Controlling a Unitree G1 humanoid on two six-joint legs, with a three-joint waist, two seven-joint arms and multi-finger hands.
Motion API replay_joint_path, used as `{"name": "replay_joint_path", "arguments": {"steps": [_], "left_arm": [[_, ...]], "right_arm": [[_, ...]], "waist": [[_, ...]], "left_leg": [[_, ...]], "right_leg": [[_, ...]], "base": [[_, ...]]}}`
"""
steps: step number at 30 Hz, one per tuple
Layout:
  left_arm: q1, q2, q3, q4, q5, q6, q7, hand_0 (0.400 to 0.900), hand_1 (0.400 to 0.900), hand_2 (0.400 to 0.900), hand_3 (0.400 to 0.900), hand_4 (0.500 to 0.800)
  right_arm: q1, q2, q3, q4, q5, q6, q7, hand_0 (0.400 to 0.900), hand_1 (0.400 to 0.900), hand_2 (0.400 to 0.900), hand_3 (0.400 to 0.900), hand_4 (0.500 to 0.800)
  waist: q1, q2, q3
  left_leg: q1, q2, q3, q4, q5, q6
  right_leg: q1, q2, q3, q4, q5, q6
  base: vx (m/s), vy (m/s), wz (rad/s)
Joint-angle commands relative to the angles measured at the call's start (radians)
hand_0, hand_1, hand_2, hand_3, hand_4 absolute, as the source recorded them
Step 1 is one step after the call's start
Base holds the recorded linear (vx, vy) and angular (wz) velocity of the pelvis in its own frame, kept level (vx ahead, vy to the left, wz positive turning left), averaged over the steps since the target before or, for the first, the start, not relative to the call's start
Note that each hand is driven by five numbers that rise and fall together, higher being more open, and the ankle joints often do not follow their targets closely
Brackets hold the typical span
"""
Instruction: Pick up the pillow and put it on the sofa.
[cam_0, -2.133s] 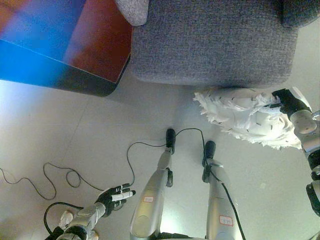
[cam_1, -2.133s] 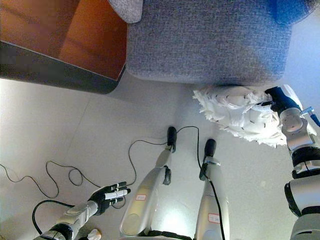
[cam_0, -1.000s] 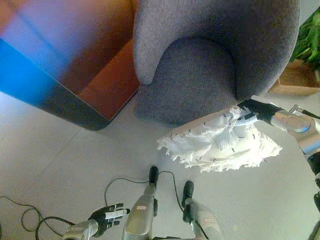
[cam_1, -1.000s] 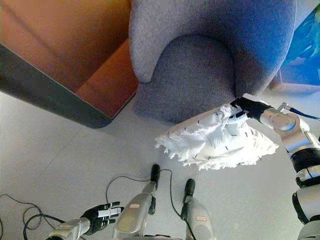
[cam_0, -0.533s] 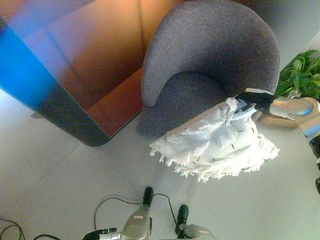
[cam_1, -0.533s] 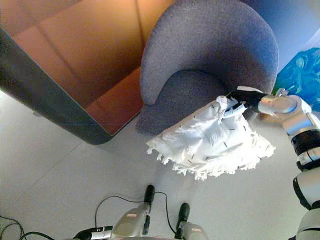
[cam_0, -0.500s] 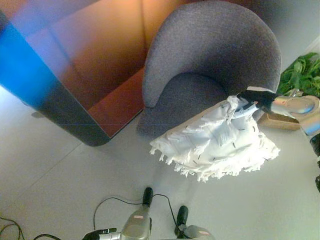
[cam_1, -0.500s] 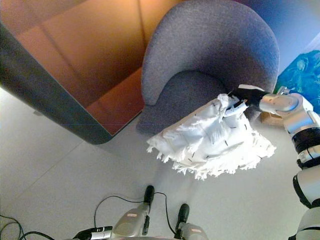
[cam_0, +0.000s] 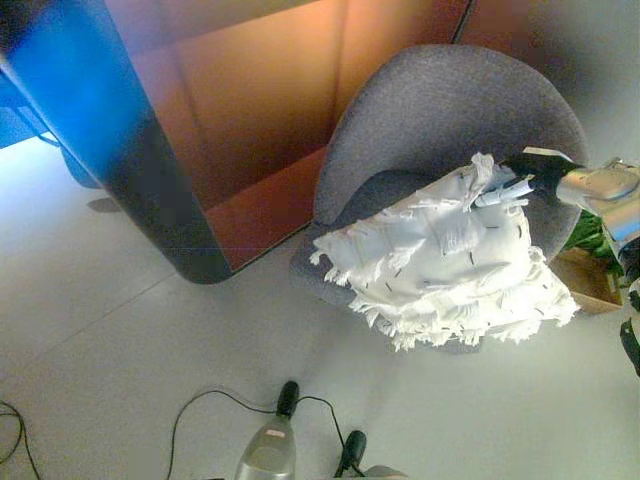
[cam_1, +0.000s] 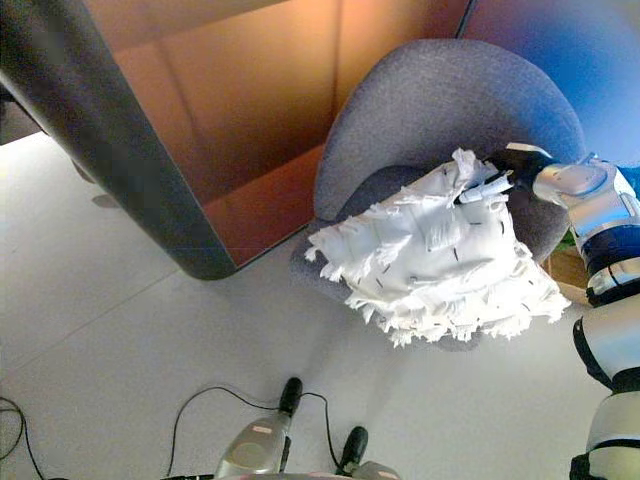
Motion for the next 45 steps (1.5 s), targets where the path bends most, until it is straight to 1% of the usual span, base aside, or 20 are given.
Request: {"name": "replay_joint_path", "arguments": {"steps": [1, 3, 6, 12, 15, 17, 18, 19, 20, 23, 24, 26, 27, 33, 38, 40, 45], "left_arm": [[0.069, 0.079, -0.026, 0.052, 0.000, 0.013, 0.004, 0.900, 0.900, 0.900, 0.900, 0.800], [0.073, 0.075, -0.023, 0.055, -0.015, 0.007, 0.003, 0.900, 0.900, 0.900, 0.900, 0.800], [0.077, 0.071, -0.020, 0.055, -0.030, 0.006, 0.007, 0.900, 0.900, 0.900, 0.900, 0.800], [0.078, 0.073, -0.014, 0.067, -0.046, -0.014, -0.015, 0.900, 0.900, 0.900, 0.900, 0.800], [0.077, 0.062, -0.023, 0.060, -0.053, -0.009, 0.001, 0.900, 0.900, 0.900, 0.900, 0.800], [0.085, 0.053, -0.025, 0.055, -0.055, -0.017, 0.016, 0.900, 0.900, 0.900, 0.900, 0.800], [0.086, 0.052, -0.025, 0.054, -0.055, -0.019, 0.018, 0.900, 0.900, 0.900, 0.900, 0.800], [0.088, 0.052, -0.026, 0.052, -0.062, -0.022, 0.019, 0.900, 0.900, 0.900, 0.900, 0.800], [0.085, 0.053, -0.027, 0.047, -0.071, -0.022, 0.020, 0.900, 0.900, 0.900, 0.900, 0.800], [0.090, 0.051, -0.024, 0.038, -0.075, -0.027, 0.021, 0.900, 0.900, 0.900, 0.900, 0.800], [0.089, 0.051, -0.026, 0.038, -0.077, -0.027, 0.021, 0.900, 0.900, 0.900, 0.900, 0.800], [0.090, 0.056, -0.025, 0.037, -0.078, -0.032, 0.013, 0.900, 0.900, 0.900, 0.900, 0.800], [0.088, 0.059, -0.025, 0.032, -0.081, -0.030, 0.008, 0.900, 0.900, 0.900, 0.900, 0.800], [0.081, 0.067, -0.030, 0.033, -0.107, -0.041, -0.022, 0.900, 0.900, 0.900, 0.900, 0.800], [0.080, 0.060, -0.035, 0.015, -0.122, -0.046, -0.017, 0.900, 0.900, 0.900, 0.900, 0.800], [0.079, 0.061, -0.038, 0.008, -0.124, -0.041, -0.019, 0.900, 0.900, 0.900, 0.900, 0.800], [0.079, 0.068, -0.039, 0.010, -0.127, -0.043, -0.044, 0.900, 0.900, 0.900, 0.900, 0.800]], "right_arm": [[-0.332, -0.062, 0.033, 0.040, 0.105, 0.003, -0.157, 0.400, 0.400, 0.400, 0.400, 0.500], [-0.343, -0.071, 0.039, 0.072, 0.110, 0.017, -0.152, 0.400, 0.400, 0.400, 0.400, 0.500], [-0.347, -0.082, 0.049, 0.106, 0.095, 0.040, -0.170, 0.400, 0.400, 0.400, 0.400, 0.500], [-0.381, -0.095, 0.086, 0.189, 0.056, 0.086, -0.170, 0.400, 0.400, 0.400, 0.400, 0.500], [-0.374, -0.109, 0.083, 0.207, 0.046, 0.092, -0.163, 0.400, 0.400, 0.400, 0.400, 0.500], [-0.360, -0.118, 0.075, 0.217, 0.043, 0.099, -0.176, 0.400, 0.400, 0.400, 0.400, 0.500], [-0.360, -0.121, 0.070, 0.219, 0.036, 0.103, -0.175, 0.410, 0.410, 0.410, 0.410, 0.506], [-0.361, -0.126, 0.070, 0.222, 0.016, 0.101, -0.193, 0.541, 0.541, 0.541, 0.541, 0.585], [-0.366, -0.134, 0.071, 0.233, 0.009, 0.107, -0.216, 0.900, 0.900, 0.900, 0.900, 0.800], [-0.354, -0.157, 0.055, 0.245, 0.008, 0.126, -0.221, 0.900, 0.900, 0.900, 0.900, 0.800], [-0.352, -0.163, 0.056, 0.250, 0.013, 0.124, -0.235, 0.900, 0.900, 0.900, 0.900, 0.800], [-0.349, -0.179, 0.054, 0.252, 0.011, 0.120, -0.237, 0.900, 0.900, 0.900, 0.900, 0.800], [-0.348, -0.187, 0.056, 0.249, 0.008, 0.120, -0.254, 0.900, 0.900, 0.900, 0.900, 0.800], [-0.343, -0.198, 0.069, 0.235, 0.019, 0.085, -0.286, 0.900, 0.900, 0.900, 0.900, 0.800], [-0.339, -0.212, 0.075, 0.226, 0.003, 0.059, -0.276, 0.900, 0.900, 0.900, 0.900, 0.800], [-0.340, -0.219, 0.076, 0.229, -0.001, 0.055, -0.269, 0.900, 0.900, 0.900, 0.900, 0.800], [-0.354, -0.226, 0.095, 0.231, -0.012, 0.040, -0.261, 0.900, 0.900, 0.900, 0.900, 0.800]], "waist": [[0.016, -0.058, -0.062], [0.022, -0.053, -0.058], [0.028, -0.048, -0.055], [0.032, -0.035, -0.055], [0.033, -0.036, -0.058], [0.032, -0.037, -0.061], [0.032, -0.038, -0.062], [0.031, -0.037, -0.063], [0.031, -0.034, -0.061], [0.030, -0.025, -0.057], [0.030, -0.022, -0.055], [0.028, -0.017, -0.047], [0.027, -0.011, -0.040], [0.012, 0.011, -0.013], [0.002, 0.014, -0.013], [-0.001, 0.016, -0.014], [-0.009, 0.026, -0.009]], "left_leg": [[0.078, 0.018, 0.036, -0.007, -0.138, -0.031], [0.069, 0.016, 0.027, -0.007, -0.136, -0.030], [0.063, 0.015, 0.021, -0.007, -0.133, -0.031], [0.053, 0.011, 0.015, -0.007, -0.130, -0.031], [0.055, 0.011, 0.013, -0.007, -0.132, -0.031], [0.056, 0.013, 0.013, -0.007, -0.132, -0.034], [0.057, 0.014, 0.014, -0.007, -0.131, -0.034], [0.057, 0.014, 0.015, -0.007, -0.131, -0.035], [0.055, 0.015, 0.017, -0.007, -0.130, -0.036], [0.048, 0.013, 0.013, -0.007, -0.130, -0.036], [0.042, 0.011, 0.011, -0.007, -0.128, -0.036], [0.036, 0.012, 0.011, -0.007, -0.126, -0.037], [0.026, 0.011, 0.011, -0.007, -0.124, -0.037], [-0.002, 0.011, 0.020, -0.007, -0.118, -0.037], [-0.002, 0.013, 0.027, -0.007, -0.120, -0.038], [-0.002, 0.014, 0.030, -0.007, -0.121, -0.039], [-0.010, 0.016, 0.036, -0.007, -0.118, -0.041]], "right_leg": [[-0.038, -0.058, 0.014, -0.002, 0.062, 0.079], [-0.042, -0.061, 0.011, -0.002, 0.061, 0.079], [-0.045, -0.064, 0.003, -0.002, 0.060, 0.080], [-0.050, -0.067, -0.004, -0.002, 0.055, 0.077], [-0.049, -0.068, -0.006, -0.002, 0.053, 0.077], [-0.048, -0.068, -0.006, -0.002, 0.053, 0.078], [-0.048, -0.067, -0.006, -0.002, 0.053, 0.077], [-0.050, -0.067, -0.005, -0.002, 0.053, 0.077], [-0.052, -0.067, -0.005, -0.002, 0.054, 0.077], [-0.059, -0.069, -0.002, -0.002, 0.052, 0.077], [-0.064, -0.069, 0.000, -0.002, 0.053, 0.077], [-0.072, -0.071, 0.000, -0.002, 0.055, 0.078], [-0.082, -0.072, 0.001, -0.002, 0.057, 0.078], [-0.116, -0.075, 0.013, -0.002, 0.062, 0.078], [-0.121, -0.077, 0.019, -0.002, 0.063, 0.079], [-0.124, -0.079, 0.021, -0.002, 0.063, 0.079], [-0.136, -0.077, 0.029, -0.002, 0.065, 0.077]], "base": [[-0.01, 0.037, 0.07], [-0.01, 0.036, 0.09], [0.00, 0.021, 0.13], [-0.01, 0.021, 0.09], [0.00, 0.000, 0.00], [0.02, -0.032, -0.04], [0.02, -0.031, -0.05], [0.00, -0.023, -0.06], [-0.01, -0.019, -0.04], [-0.02, -0.005, 0.04], [-0.04, -0.007, 0.07], [-0.06, -0.008, 0.06], [-0.10, -0.004, 0.02], [-0.09, 0.006, -0.08], [-0.01, -0.013, -0.08], [0.01, -0.022, -0.03], [-0.02, -0.012, -0.05]]}}
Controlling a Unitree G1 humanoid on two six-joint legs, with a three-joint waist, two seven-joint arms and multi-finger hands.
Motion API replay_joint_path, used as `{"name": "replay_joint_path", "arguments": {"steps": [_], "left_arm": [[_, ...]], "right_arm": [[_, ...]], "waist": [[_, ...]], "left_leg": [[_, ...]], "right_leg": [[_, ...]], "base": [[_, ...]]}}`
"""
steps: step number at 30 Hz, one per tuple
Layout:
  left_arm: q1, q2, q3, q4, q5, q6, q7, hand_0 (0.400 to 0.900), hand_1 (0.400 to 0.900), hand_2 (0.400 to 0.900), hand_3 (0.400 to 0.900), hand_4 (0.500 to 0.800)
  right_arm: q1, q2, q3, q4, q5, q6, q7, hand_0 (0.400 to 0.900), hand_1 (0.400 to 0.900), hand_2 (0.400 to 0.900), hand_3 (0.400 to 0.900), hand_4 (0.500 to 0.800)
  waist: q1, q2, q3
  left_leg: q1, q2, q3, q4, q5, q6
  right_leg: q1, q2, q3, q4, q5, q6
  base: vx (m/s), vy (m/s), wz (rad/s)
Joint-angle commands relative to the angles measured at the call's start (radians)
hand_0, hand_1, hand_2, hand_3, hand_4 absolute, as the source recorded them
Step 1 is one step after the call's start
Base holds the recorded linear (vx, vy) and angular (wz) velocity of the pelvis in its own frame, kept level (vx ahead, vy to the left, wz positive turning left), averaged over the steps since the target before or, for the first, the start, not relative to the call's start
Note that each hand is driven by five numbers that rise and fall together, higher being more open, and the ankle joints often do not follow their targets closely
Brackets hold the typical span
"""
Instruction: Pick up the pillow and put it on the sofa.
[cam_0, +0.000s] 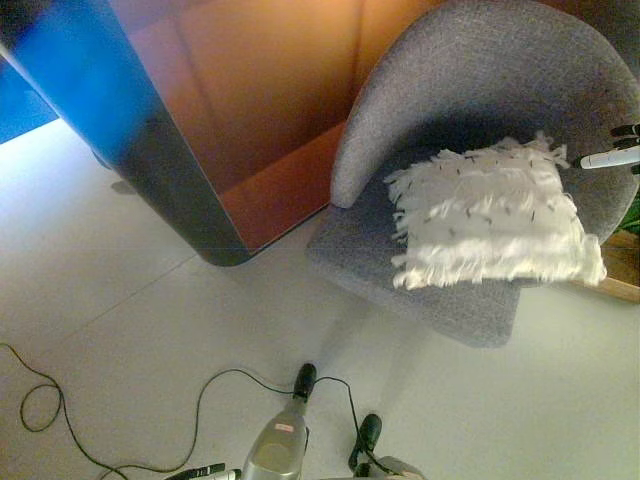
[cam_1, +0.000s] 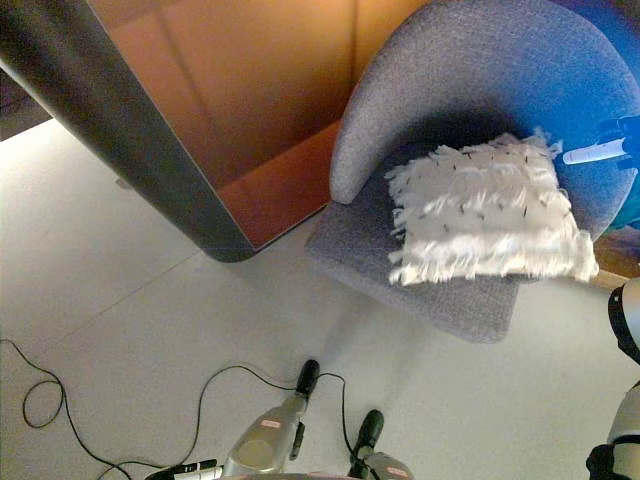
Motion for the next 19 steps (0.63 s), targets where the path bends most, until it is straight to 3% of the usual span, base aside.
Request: {"name": "replay_joint_path", "arguments": {"steps": [1, 8, 11, 13, 15, 19], "left_arm": [[0.072, 0.061, -0.037, 0.028, -0.027, 0.008, -0.033, 0.900, 0.900, 0.900, 0.900, 0.800], [0.070, 0.066, -0.033, 0.034, -0.017, -0.009, -0.047, 0.900, 0.900, 0.900, 0.900, 0.800], [0.069, 0.059, -0.028, 0.037, -0.003, -0.028, -0.042, 0.900, 0.900, 0.900, 0.900, 0.800], [0.071, 0.052, -0.020, 0.035, 0.012, -0.030, -0.040, 0.900, 0.900, 0.900, 0.900, 0.800], [0.074, 0.041, -0.012, 0.040, 0.026, -0.041, -0.036, 0.900, 0.900, 0.900, 0.900, 0.800], [0.074, 0.029, 0.003, 0.062, 0.009, -0.084, -0.025, 0.900, 0.900, 0.900, 0.900, 0.800]], "right_arm": [[-0.181, -0.125, 0.102, -0.044, -0.041, -0.078, -0.045, 0.900, 0.900, 0.900, 0.900, 0.800], [-0.162, -0.133, 0.096, -0.057, -0.025, -0.101, -0.022, 0.900, 0.900, 0.900, 0.900, 0.800], [-0.085, -0.141, 0.037, -0.080, 0.036, -0.134, 0.040, 0.900, 0.900, 0.900, 0.900, 0.800], [0.034, -0.147, -0.060, -0.133, 0.157, -0.140, 0.079, 0.900, 0.900, 0.900, 0.900, 0.800], [0.224, -0.136, -0.234, -0.187, 0.235, -0.141, 0.145, 0.900, 0.900, 0.900, 0.900, 0.800], [0.604, -0.049, -0.532, -0.292, 0.284, -0.178, 0.213, 0.900, 0.900, 0.900, 0.900, 0.800]], "waist": [[-0.003, -0.030, -0.023], [-0.016, -0.028, -0.031], [-0.030, -0.028, -0.046], [-0.042, -0.029, -0.059], [-0.061, -0.028, -0.074], [-0.101, -0.030, -0.104]], "left_leg": [[0.070, 0.029, 0.063, -0.007, -0.135, -0.045], [0.072, 0.034, 0.076, -0.007, -0.136, -0.048], [0.081, 0.036, 0.083, -0.007, -0.139, -0.050], [0.094, 0.035, 0.085, -0.007, -0.142, -0.049], [0.114, 0.035, 0.092, -0.007, -0.150, -0.047], [0.156, 0.036, 0.107, -0.007, -0.166, -0.043]], "right_leg": [[-0.067, -0.070, 0.034, -0.002, 0.073, 0.069], [-0.068, -0.066, 0.042, -0.002, 0.068, 0.066], [-0.060, -0.065, 0.047, -0.002, 0.064, 0.067], [-0.048, -0.064, 0.049, -0.002, 0.061, 0.067], [-0.033, -0.063, 0.053, -0.002, 0.058, 0.067], [-0.003, -0.056, 0.072, -0.002, 0.052, 0.062]], "base": [[-0.02, -0.002, -0.08], [-0.01, -0.016, -0.04], [0.01, 0.002, -0.04], [0.06, 0.010, -0.06], [0.10, 0.004, -0.10], [0.09, -0.003, -0.15]]}}
